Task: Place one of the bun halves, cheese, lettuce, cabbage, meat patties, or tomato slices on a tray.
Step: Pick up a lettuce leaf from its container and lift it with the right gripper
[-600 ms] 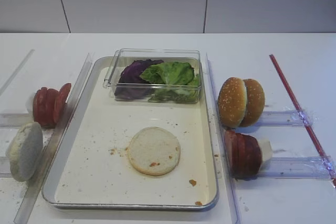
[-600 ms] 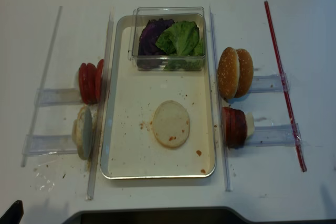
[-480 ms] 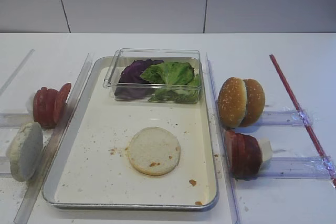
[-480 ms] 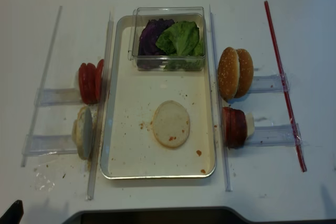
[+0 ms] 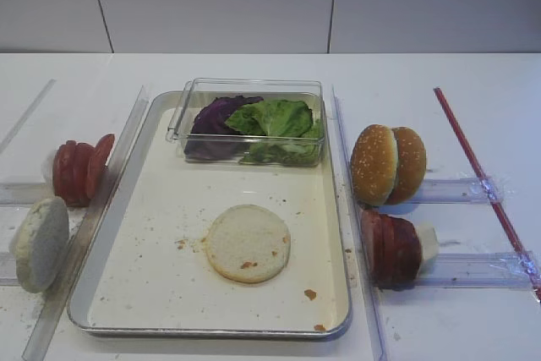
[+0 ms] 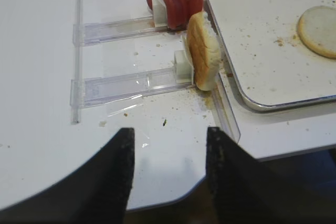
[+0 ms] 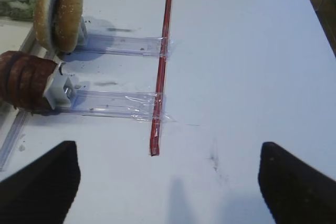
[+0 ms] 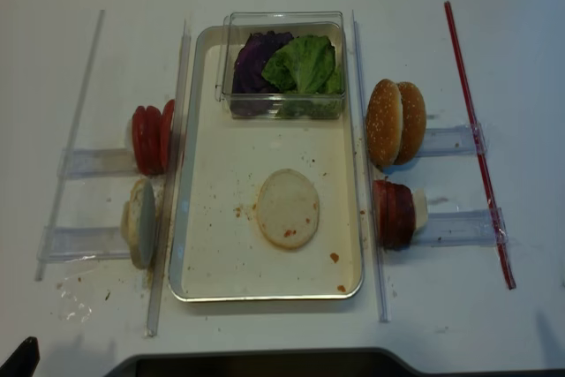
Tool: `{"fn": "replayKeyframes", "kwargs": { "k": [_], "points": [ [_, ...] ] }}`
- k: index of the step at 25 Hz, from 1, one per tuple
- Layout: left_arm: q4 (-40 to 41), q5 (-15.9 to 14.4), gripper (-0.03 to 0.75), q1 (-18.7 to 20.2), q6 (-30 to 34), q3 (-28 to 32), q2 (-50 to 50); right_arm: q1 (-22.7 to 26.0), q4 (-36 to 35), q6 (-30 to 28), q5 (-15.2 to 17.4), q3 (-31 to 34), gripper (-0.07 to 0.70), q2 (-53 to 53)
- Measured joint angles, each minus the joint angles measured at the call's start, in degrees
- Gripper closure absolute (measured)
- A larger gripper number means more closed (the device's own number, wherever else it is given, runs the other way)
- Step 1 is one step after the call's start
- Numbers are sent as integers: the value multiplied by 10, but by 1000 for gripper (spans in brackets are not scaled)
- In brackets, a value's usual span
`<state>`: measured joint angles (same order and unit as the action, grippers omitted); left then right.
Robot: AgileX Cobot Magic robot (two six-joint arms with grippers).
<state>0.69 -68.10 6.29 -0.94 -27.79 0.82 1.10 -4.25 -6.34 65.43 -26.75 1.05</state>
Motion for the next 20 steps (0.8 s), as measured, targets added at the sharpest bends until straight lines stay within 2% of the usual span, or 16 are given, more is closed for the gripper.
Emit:
{"fn": "replayKeyframes", "kwargs": {
  "k": [6,10,20],
  "points": [
    [0,0,409,0,0,0,0,0,-25,19,1,0,-64,0],
    [0,0,409,0,0,0,0,0,-53,29,11,-11,-64,-38],
    [0,0,414,0,0,0,0,0,-67,31,47,-133,-64,-239]
  ]
}}
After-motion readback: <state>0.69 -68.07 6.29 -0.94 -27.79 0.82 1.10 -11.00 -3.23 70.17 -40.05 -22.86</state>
